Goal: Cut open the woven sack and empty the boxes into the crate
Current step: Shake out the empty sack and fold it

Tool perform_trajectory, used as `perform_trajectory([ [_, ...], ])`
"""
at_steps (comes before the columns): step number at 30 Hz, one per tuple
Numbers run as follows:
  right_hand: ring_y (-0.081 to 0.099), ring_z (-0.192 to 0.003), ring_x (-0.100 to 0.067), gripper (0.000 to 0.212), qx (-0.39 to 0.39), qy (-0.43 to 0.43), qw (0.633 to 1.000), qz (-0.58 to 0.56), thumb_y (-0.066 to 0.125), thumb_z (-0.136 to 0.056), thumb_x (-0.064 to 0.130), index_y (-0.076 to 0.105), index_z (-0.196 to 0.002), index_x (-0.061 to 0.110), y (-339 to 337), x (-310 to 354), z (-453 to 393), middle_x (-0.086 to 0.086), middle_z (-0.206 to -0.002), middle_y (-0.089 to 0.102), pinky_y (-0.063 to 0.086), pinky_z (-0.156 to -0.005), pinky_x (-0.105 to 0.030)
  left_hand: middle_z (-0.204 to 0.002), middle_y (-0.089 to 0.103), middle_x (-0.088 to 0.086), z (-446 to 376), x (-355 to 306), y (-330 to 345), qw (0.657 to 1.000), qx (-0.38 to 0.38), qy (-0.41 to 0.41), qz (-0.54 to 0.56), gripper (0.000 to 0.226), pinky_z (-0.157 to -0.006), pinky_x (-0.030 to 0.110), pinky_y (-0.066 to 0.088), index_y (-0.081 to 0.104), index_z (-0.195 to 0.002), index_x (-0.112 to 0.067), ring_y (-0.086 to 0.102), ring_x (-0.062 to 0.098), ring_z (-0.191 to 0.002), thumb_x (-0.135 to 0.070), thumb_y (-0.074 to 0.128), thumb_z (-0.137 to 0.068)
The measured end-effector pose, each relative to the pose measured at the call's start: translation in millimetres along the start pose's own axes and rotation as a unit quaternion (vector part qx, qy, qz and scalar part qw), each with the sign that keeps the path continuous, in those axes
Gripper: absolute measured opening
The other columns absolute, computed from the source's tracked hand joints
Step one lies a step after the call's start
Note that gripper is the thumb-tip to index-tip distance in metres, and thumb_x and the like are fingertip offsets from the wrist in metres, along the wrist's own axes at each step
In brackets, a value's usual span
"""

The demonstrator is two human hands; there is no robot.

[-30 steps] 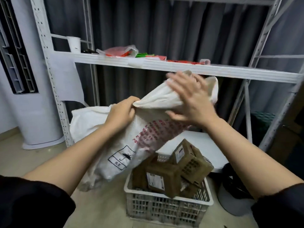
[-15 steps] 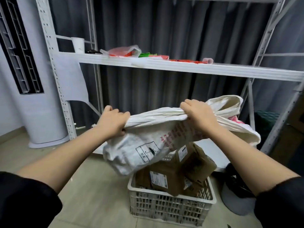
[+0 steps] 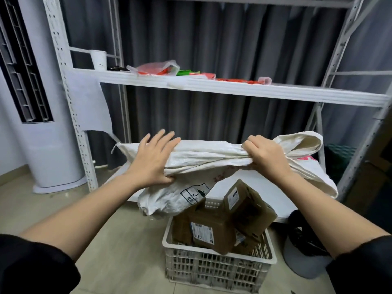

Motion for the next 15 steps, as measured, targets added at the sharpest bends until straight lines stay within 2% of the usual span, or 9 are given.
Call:
perform_trajectory([
  [2, 0.048, -0.055, -0.025, 0.031, 0.009, -0.001, 1.0, -0.008, 0.081, -0.056, 0.006, 0.056, -0.075, 0.006, -1.3, 0.7, -2.3, -0.008, -0.067, 0.051, 0.026, -0.043, -0.027, -0.121, 0.061, 0.001, -2.6, -1.6, 4.7, 0.998, 0.043, -0.023, 0.03, 0.073, -0.101, 0.04, 0.036, 0.043, -0.131, -0.021, 0.057, 0.024, -0.115, -0.039, 0.072, -0.066],
  [4, 0.05, -0.058, -0.027, 0.027, 0.042, -0.017, 0.999, -0.02, 0.075, -0.059, 0.011, 0.056, -0.077, 0.007, -1.0, -0.4, -3.6, -0.007, -0.07, 0.051, 0.026, -0.043, -0.026, -0.1, 0.061, 0.001, -3.7, 6.4, 2.2, 0.998, 0.055, -0.034, 0.024, 0.042, -0.076, 0.036, 0.046, 0.048, -0.109, -0.02, 0.062, 0.026, -0.093, -0.03, 0.066, -0.072],
  [6, 0.053, -0.067, -0.027, 0.02, 0.094, 0.011, 0.995, -0.033, 0.067, -0.07, 0.014, 0.052, -0.082, 0.01, 2.8, -7.2, -2.0, -0.005, -0.078, 0.05, 0.028, -0.046, -0.028, -0.094, 0.057, 0.005, -2.3, 17.0, 1.0, 0.999, 0.032, 0.004, -0.013, 0.032, -0.066, 0.038, 0.046, 0.05, -0.098, -0.015, 0.059, 0.028, -0.087, -0.024, 0.068, -0.073],
  [8, 0.053, -0.074, -0.026, 0.014, 0.135, 0.064, 0.987, -0.058, 0.06, -0.08, 0.021, 0.047, -0.084, 0.014, 9.6, -11.8, -1.2, -0.001, -0.084, 0.048, 0.031, -0.051, -0.03, -0.097, 0.059, 0.005, -2.1, 34.5, 3.9, 0.998, 0.032, -0.027, -0.036, 0.03, -0.068, 0.038, 0.047, 0.051, -0.097, -0.016, 0.059, 0.028, -0.089, -0.026, 0.067, -0.074],
  [10, 0.056, -0.079, -0.027, 0.02, 0.177, 0.094, 0.977, -0.076, 0.054, -0.087, 0.034, 0.047, -0.085, 0.016, 17.0, -8.3, -5.5, -0.001, -0.085, 0.053, 0.035, -0.055, -0.032, -0.114, 0.06, 0.005, -3.4, 50.6, 7.0, 0.981, 0.134, -0.137, -0.027, 0.039, -0.088, 0.043, 0.043, 0.047, -0.112, -0.018, 0.057, 0.028, -0.106, -0.033, 0.061, -0.078],
  [11, 0.057, -0.081, -0.028, 0.024, 0.199, 0.1, 0.972, -0.079, 0.052, -0.089, 0.04, 0.047, -0.087, 0.016, 20.8, -4.9, -9.8, -0.003, -0.084, 0.056, 0.037, -0.057, -0.033, -0.127, 0.055, 0.007, -3.4, 53.1, 10.6, 0.966, 0.193, -0.171, -0.023, 0.055, -0.101, 0.048, 0.035, 0.041, -0.127, -0.019, 0.051, 0.029, -0.119, -0.038, 0.061, -0.079],
  [12, 0.058, -0.083, -0.03, 0.028, 0.217, 0.099, 0.968, -0.08, 0.051, -0.089, 0.044, 0.047, -0.088, 0.016, 24.6, -0.7, -14.5, -0.005, -0.084, 0.059, 0.037, -0.058, -0.033, -0.141, 0.045, 0.008, -5.8, 47.1, 11.6, 0.96, 0.228, -0.16, -0.015, 0.078, -0.11, 0.053, 0.022, 0.028, -0.141, -0.02, 0.041, 0.029, -0.131, -0.046, 0.063, -0.077],
  [13, 0.059, -0.084, -0.032, 0.03, 0.233, 0.098, 0.964, -0.082, 0.051, -0.089, 0.047, 0.046, -0.089, 0.017, 28.1, 4.6, -20.3, -0.007, -0.085, 0.061, 0.036, -0.059, -0.033, -0.15, 0.033, 0.008, -9.8, 32.9, 8.3, 0.966, 0.23, -0.119, 0.004, 0.098, -0.114, 0.055, 0.011, 0.014, -0.149, -0.022, 0.029, 0.026, -0.14, -0.056, 0.066, -0.073],
  [15, 0.061, -0.089, -0.033, 0.03, 0.262, 0.098, 0.956, -0.091, 0.053, -0.087, 0.049, 0.049, -0.091, 0.02, 32.8, 17.4, -34.0, -0.008, -0.092, 0.065, 0.036, -0.062, -0.033, -0.157, 0.018, 0.005, -17.3, -15.0, -6.6, 0.983, 0.166, -0.015, 0.071, 0.116, -0.116, 0.053, 0.002, 0.003, -0.152, -0.026, 0.015, 0.019, -0.146, -0.067, 0.068, -0.065],
])
Point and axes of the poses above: each hand's wrist, its own z-axis away from the middle knuckle, its own y-axis out of the palm, x = y × z, the point moved 5 cm from there along -z, towards the middle knuckle
